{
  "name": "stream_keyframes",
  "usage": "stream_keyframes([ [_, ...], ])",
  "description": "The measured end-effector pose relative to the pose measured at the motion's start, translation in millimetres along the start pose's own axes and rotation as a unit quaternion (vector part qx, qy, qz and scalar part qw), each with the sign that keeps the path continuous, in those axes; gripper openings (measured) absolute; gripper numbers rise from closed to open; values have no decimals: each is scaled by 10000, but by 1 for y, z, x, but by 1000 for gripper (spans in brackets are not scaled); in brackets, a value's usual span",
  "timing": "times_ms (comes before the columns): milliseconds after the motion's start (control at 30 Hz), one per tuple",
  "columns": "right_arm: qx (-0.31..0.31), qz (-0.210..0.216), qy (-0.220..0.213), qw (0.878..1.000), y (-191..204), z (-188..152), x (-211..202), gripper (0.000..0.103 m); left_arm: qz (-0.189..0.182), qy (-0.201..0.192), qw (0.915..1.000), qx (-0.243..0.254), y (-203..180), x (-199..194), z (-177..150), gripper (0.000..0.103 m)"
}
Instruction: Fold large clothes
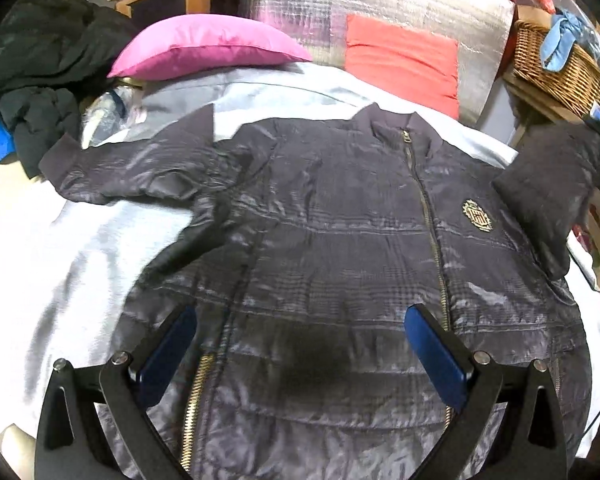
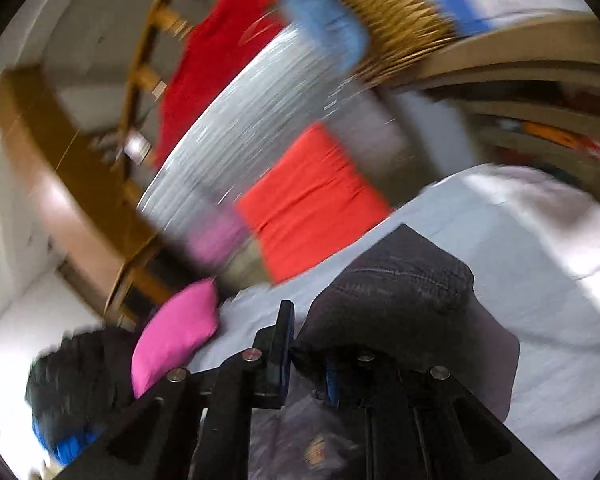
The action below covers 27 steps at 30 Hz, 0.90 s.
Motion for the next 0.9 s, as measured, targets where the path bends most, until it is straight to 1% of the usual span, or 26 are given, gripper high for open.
stream_keyframes([
  [33,-35,59,137,9999,11,-16,8,16,9,-6,10000,-8,2,0,-1,103],
  [100,-88,157,555,9983,35,-57,36,15,80,-49,9999,-39,10,-5,-4,103],
  [167,-103,140,958,9952,48,-101,61,15,180,-92,9998,-56,17,-8,-6,103],
  [233,9,120,1409,9900,50,-147,80,19,260,-126,9995,-88,25,-11,-9,103],
  [300,290,106,1837,9825,42,-182,97,20,308,-129,9994,-115,31,-11,-11,103],
  [333,547,108,2122,9756,36,-205,108,25,329,-118,9993,-128,34,-11,-12,103],
  [400,971,112,2570,9615,19,-238,118,65,363,-79,9992,-172,41,-9,-14,103],
  [433,1202,81,2752,9538,10,-251,121,91,359,-69,9992,-188,42,-9,-16,103],
  [500,1352,140,2835,9493,1,-262,116,92,329,-37,9992,-228,45,-8,-17,103],
  [567,1258,249,2921,9478,-1,-265,99,91,313,-26,9992,-235,45,-7,-18,103],
  [633,1051,528,3052,9450,4,-260,73,91,301,-33,9994,-192,42,-7,-18,103],
  [700,832,724,2978,9482,5,-246,41,91,240,-71,9996,-119,36,-7,-18,103],
  [767,631,782,2580,9609,-5,-219,4,91,139,-97,9998,-47,27,-7,-15,103],
  [800,559,666,2266,9701,-13,-204,-10,91,88,-93,9999,-7,21,-6,-11,103],
  [833,437,315,1756,9830,-30,-183,-25,91,35,-93,9999,17,17,-6,-8,103],
  [900,324,-309,1079,9932,-64,-154,-42,91,-153,-127,9997,119,-1,-6,10,103],
])
Point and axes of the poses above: each gripper's, at about its wrist camera, not at the fingertips, and x roughly the way its jaws point, y to its left, z to its top, the point moved 7 cm from there along x, roughly the way its jaws point, and after that the axes turned 13 degrees about x, right-handed, at the moved point
